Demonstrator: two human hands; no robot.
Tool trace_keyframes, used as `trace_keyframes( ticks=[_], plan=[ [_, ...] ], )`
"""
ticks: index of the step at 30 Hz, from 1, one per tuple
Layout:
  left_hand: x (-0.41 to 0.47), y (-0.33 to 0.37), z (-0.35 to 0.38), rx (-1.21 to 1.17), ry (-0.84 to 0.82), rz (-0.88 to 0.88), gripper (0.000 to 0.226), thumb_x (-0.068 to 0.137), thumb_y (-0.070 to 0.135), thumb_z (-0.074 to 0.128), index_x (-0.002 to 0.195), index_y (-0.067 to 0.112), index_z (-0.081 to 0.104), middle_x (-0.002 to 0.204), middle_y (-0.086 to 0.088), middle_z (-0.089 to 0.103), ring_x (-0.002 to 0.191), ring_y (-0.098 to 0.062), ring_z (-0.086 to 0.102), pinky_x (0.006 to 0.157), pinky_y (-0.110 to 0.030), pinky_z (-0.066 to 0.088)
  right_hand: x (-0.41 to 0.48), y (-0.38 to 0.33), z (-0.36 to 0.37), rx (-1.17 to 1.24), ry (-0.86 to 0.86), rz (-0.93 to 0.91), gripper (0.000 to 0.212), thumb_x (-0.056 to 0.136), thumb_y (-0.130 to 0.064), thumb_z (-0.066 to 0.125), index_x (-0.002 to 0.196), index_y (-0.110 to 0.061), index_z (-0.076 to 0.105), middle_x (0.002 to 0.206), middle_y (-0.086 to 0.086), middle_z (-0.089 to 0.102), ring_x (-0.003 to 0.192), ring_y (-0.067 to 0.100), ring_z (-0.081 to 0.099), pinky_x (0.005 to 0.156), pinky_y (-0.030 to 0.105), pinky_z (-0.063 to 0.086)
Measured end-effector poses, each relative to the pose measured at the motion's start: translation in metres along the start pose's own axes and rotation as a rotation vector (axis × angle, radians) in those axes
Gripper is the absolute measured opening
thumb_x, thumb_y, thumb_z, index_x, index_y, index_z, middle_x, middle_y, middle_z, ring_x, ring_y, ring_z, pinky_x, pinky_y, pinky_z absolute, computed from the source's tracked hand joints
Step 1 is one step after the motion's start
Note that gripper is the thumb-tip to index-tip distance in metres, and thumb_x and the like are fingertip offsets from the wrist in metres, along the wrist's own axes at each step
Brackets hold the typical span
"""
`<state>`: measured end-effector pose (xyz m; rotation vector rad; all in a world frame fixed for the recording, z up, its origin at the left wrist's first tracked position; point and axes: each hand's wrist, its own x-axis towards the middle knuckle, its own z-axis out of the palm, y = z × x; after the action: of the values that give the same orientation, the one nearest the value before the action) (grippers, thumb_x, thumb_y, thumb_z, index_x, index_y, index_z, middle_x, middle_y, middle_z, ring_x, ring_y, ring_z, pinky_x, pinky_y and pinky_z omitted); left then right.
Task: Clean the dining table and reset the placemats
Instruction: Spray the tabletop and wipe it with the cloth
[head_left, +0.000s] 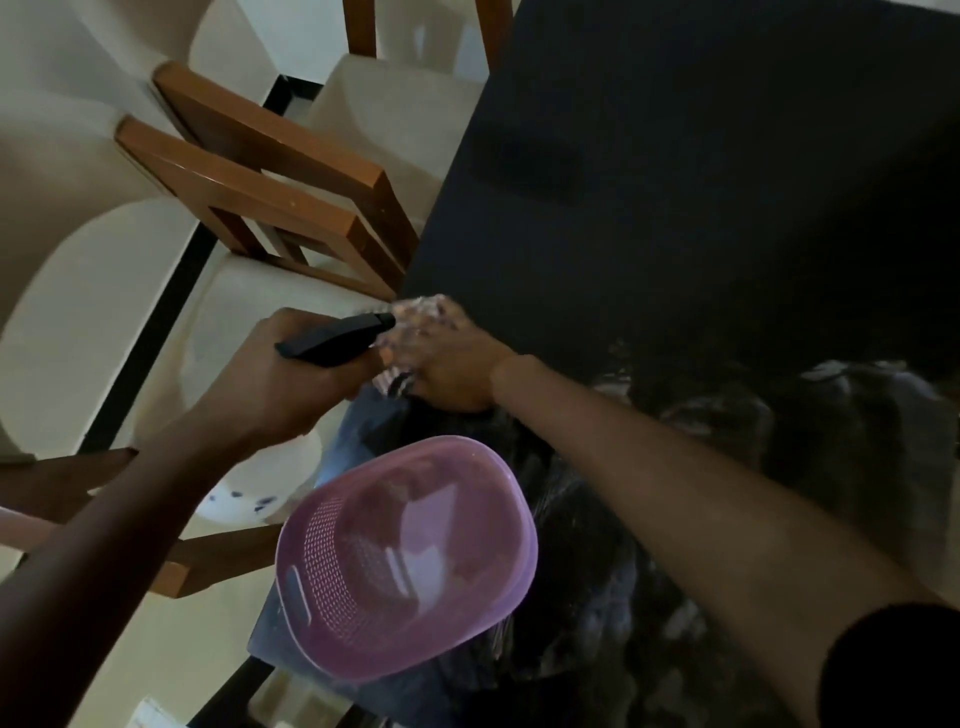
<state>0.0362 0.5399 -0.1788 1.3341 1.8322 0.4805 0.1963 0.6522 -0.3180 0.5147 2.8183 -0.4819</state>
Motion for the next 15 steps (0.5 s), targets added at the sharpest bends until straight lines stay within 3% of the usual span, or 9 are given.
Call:
trace_keyframes(
  ticks=[3,6,8,11,13,15],
  plan=[
    [0.0,0.009,-0.006,0.012,-0.004,0.01,0.02,0.098,0.038,0.067,0.091,0.02,0.071,0.071,-0.001,0.071,0.044,-0.015,0.055,0.04,-0.026,0.044,-0.034,0.006,0.018,-0.065,-0.008,-0.155,0.058,0.108,-0.043,0.036,0.164,-0.035,0.022,0.174,-0.002,0.016,0.162,0.023,0.007,0.129,0.058,-0.001],
    [-0.005,0.024,-0.009,0.051,0.018,0.032,0.017,0.097,0.041,0.067,0.098,0.024,0.071,0.072,-0.002,0.072,0.044,-0.014,0.055,0.04,-0.023,0.045,-0.108,0.039,0.045,-0.032,0.046,-0.086,0.058,0.108,-0.044,0.036,0.164,-0.039,0.024,0.174,-0.01,0.016,0.162,0.018,0.005,0.129,0.052,-0.003],
    [-0.01,0.04,-0.006,0.025,0.04,0.04,0.016,0.097,0.039,0.067,0.101,0.024,0.069,0.072,0.008,0.072,0.044,-0.01,0.055,0.04,-0.018,0.044,-0.161,0.064,0.058,-0.06,0.074,0.043,0.065,0.102,-0.042,0.042,0.164,-0.04,0.023,0.174,-0.01,0.013,0.162,0.021,0.006,0.128,0.053,-0.001],
    [-0.02,0.065,0.002,-0.059,0.055,0.049,0.028,0.091,0.045,0.068,0.103,0.02,0.071,0.077,0.004,0.074,0.047,-0.011,0.058,0.045,-0.027,0.046,-0.213,0.102,0.057,0.014,0.103,0.347,0.067,0.099,-0.043,0.035,0.164,-0.041,0.02,0.174,-0.007,0.013,0.161,0.025,0.008,0.127,0.057,-0.001],
    [-0.029,0.083,0.013,-0.084,0.072,0.05,0.026,0.091,0.044,0.07,0.096,0.019,0.072,0.081,0.001,0.076,0.049,-0.01,0.062,0.047,-0.027,0.046,-0.219,0.115,0.051,0.116,0.127,0.568,0.065,0.101,-0.047,0.028,0.165,-0.042,0.015,0.175,-0.008,0.008,0.162,0.023,-0.001,0.127,0.062,0.001],
    [-0.04,0.101,0.028,-0.089,0.075,0.048,0.023,0.092,0.042,0.071,0.091,0.018,0.071,0.075,0.007,0.075,0.051,-0.006,0.064,0.045,-0.019,0.045,-0.209,0.11,0.05,0.168,0.153,0.715,0.066,0.104,-0.047,0.032,0.166,-0.04,0.011,0.176,-0.01,0.001,0.162,0.019,-0.009,0.126,0.063,-0.002]
  ],
)
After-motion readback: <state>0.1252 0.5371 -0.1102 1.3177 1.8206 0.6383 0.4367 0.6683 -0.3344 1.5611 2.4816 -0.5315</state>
